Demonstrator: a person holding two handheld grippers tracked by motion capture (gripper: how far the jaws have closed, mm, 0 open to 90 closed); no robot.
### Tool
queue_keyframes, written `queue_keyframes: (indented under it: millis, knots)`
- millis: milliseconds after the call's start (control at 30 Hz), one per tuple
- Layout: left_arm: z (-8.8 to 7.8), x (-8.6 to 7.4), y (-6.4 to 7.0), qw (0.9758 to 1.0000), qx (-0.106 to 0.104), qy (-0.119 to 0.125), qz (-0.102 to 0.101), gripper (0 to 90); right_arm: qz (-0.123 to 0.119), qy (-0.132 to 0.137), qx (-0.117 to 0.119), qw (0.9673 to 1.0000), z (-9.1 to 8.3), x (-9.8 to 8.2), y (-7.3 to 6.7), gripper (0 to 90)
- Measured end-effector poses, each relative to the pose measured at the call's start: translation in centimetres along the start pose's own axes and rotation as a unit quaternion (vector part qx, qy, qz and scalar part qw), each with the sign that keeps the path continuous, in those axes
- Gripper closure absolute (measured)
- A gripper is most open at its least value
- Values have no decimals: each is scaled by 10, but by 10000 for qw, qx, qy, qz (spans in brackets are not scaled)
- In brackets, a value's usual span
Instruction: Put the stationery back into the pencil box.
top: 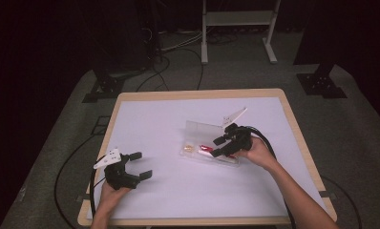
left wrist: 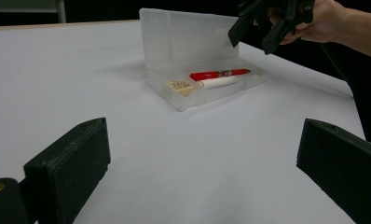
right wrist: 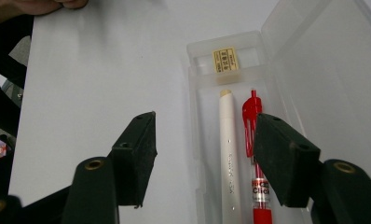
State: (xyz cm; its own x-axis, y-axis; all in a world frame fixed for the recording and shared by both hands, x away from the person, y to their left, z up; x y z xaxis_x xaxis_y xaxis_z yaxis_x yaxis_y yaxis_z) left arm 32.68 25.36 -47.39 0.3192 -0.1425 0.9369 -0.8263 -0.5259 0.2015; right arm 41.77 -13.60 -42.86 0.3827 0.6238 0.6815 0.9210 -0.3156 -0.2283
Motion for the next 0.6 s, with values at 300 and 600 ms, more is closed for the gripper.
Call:
queue_keyframes:
  millis: [300, 600]
  knots:
    - [1, 0, 0, 10000, 4, 16, 4, 22, 21, 73, -16, 10000, -5, -9, -1, 371]
    - [1, 0, 0, 10000, 6, 15, -6, 22, 76, 105, -26, 9999, -10, -16, 0, 368]
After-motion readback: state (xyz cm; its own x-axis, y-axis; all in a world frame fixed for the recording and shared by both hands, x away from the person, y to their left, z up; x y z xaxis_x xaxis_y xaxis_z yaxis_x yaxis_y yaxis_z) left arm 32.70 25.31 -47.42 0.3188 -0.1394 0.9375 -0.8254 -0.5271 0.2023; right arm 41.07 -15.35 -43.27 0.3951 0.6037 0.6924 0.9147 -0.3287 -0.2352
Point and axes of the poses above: each handheld gripper's, and its own axes: z roughly forward along the jaws, x roughly out of its top, y roughly to its right, the point moved 2 cm from there along z, roughly forward along the jaws
